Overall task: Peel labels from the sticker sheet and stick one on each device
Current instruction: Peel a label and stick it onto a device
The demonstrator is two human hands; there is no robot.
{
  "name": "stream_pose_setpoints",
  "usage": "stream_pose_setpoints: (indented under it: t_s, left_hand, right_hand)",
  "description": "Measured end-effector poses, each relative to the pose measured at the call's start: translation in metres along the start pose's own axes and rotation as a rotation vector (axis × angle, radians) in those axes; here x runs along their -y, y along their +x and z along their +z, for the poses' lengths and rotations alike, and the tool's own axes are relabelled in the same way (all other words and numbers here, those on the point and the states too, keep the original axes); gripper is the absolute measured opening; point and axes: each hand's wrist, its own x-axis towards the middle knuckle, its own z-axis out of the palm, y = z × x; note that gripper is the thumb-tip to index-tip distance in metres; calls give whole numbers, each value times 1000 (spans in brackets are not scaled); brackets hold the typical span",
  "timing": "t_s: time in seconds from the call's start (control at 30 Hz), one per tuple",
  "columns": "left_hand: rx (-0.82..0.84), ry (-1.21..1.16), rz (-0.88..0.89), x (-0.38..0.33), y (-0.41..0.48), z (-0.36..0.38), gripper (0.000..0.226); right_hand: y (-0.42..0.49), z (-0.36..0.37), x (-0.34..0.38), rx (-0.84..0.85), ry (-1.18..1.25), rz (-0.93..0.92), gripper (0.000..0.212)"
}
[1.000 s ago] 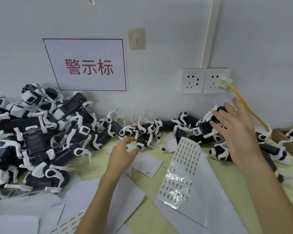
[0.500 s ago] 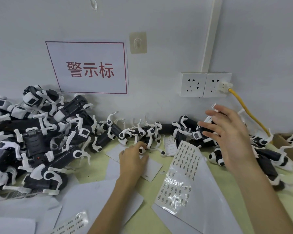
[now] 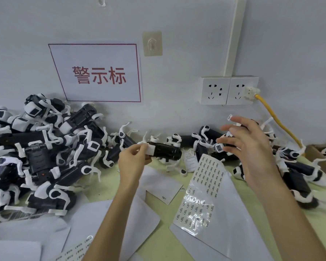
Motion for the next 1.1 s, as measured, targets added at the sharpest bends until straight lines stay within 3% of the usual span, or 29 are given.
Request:
stream_pose_setpoints:
  t_s: [0.1,0.27,0.33,0.47,0.57,0.67,0.77,0.9,1.1]
  left_hand:
    - [55,-173,-128,-18,-1,-10,18]
    - [221,-279,-224,-45,-6,-22,24]
    - [307,-305,-238,-53,-9,-25,28]
    - [506,-382,-255,-65,-18,-28,35]
    - [571,-304,-136,-66,-24,-25,29]
    - [557,-263,-9,-69,-37,-14,46]
    - [699,-351,34,-74,-51,-3,56]
    - [663,-32,186,-78,-54,-6,72]
    - [837,154,216,-81,-52,-15,63]
  right_hand:
    - [-3,5,-6,93,-135,-10,34]
    - [-16,15,-16,393,-593,-203,102]
    - [-18,21,-19,423,-664,-262,113]
    - [-20,24,-20,308,-623,-355,97]
    - [-18,19,-12,234,-489,-345,78]
    - [-17,18,-3,236,-370,-296,66]
    - [-19,21,1,204,-247,-223,56]
    - [-17,18,8,181,-190,-107,46]
    - [-16,11,16,244,-259,-56,54]
